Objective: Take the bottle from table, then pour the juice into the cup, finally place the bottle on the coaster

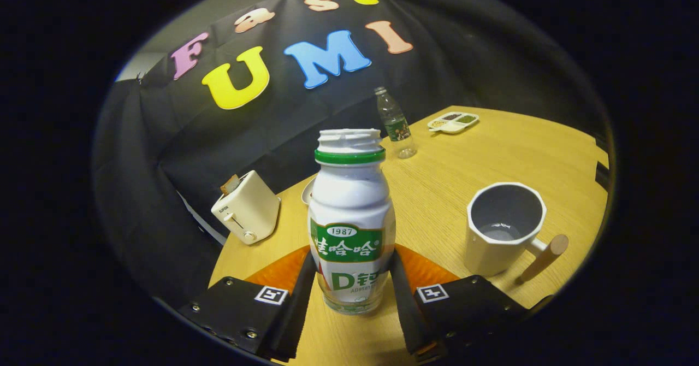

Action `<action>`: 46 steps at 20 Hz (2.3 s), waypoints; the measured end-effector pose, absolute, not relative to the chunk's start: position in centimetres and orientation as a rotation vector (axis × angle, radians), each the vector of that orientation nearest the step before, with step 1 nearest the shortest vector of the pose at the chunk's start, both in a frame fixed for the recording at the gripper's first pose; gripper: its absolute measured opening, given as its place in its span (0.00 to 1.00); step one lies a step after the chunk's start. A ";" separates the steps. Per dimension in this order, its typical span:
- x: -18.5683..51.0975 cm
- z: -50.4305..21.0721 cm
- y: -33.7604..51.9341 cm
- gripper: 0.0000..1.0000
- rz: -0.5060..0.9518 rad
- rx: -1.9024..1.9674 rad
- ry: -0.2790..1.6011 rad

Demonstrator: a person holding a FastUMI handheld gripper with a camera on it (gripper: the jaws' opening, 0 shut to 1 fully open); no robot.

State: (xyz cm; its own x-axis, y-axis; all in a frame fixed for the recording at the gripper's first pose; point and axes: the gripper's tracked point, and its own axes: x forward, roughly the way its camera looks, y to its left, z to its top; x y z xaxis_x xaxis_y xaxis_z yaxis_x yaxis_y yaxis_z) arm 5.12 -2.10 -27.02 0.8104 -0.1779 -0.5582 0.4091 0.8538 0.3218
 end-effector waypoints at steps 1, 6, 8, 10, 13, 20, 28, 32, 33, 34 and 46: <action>5.6 -27.2 -2.0 0.71 -0.323 0.412 0.541; 9.0 -27.3 -3.0 0.71 -0.330 0.242 0.532; 10.5 -27.4 -3.4 0.71 -0.339 0.206 0.522; 11.9 -27.6 -4.2 0.71 -0.355 0.180 0.506; 14.1 -27.8 -5.5 0.71 -0.370 0.139 0.484; 18.6 -30.0 -7.0 0.71 -0.372 0.061 0.475; 20.8 -32.6 -8.0 0.71 -0.353 0.031 0.476; 21.0 -32.8 -7.8 0.71 -0.340 0.005 0.470; 21.0 -32.9 -7.7 0.72 -0.333 -0.006 0.468; 21.0 -32.7 -7.7 0.74 -0.330 -0.013 0.468; 19.4 -28.5 -8.1 0.98 -0.358 -0.003 0.373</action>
State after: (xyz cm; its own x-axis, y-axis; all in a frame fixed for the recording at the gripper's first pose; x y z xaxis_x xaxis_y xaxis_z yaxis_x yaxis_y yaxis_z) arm 19.43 -8.10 -28.47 0.8695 -0.3425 -0.3558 0.3414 0.9374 -0.0680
